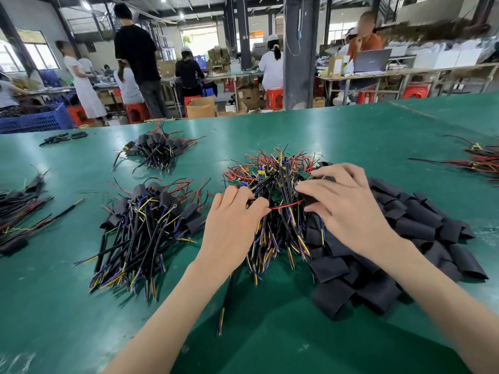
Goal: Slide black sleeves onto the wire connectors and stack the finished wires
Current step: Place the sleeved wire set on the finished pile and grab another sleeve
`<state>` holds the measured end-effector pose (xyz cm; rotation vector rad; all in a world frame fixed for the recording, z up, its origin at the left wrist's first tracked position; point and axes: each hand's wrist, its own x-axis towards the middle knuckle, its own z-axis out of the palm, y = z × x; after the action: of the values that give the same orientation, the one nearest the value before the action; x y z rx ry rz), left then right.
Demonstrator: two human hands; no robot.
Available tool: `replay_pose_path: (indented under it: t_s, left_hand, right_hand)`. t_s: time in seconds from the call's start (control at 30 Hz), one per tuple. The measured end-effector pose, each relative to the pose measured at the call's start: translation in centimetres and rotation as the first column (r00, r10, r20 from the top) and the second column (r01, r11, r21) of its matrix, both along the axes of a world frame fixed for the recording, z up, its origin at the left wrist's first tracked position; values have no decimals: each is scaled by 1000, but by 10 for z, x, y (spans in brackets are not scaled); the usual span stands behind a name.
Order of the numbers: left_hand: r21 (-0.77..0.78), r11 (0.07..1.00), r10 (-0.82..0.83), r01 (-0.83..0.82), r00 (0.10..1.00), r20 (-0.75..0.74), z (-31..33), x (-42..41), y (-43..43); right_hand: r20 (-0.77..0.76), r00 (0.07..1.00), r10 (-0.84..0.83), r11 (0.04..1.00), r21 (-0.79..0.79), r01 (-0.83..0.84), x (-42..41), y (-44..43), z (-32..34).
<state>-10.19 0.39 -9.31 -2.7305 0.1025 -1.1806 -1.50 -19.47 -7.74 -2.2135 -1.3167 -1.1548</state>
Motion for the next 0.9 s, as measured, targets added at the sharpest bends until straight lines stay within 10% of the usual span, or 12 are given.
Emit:
replay_pose_path:
  t_s: [0.43, 0.9]
  left_hand:
    - [-562, 791, -325, 241, 944, -53, -1, -5, -22]
    - [-747, 623, -422, 233, 904, -70, -4, -5, -4]
  right_hand:
    - [-152, 988, -15, 991, -134, -6, -25, 24, -15]
    - [-476, 875, 92, 995, 16, -96, -13, 15, -14]
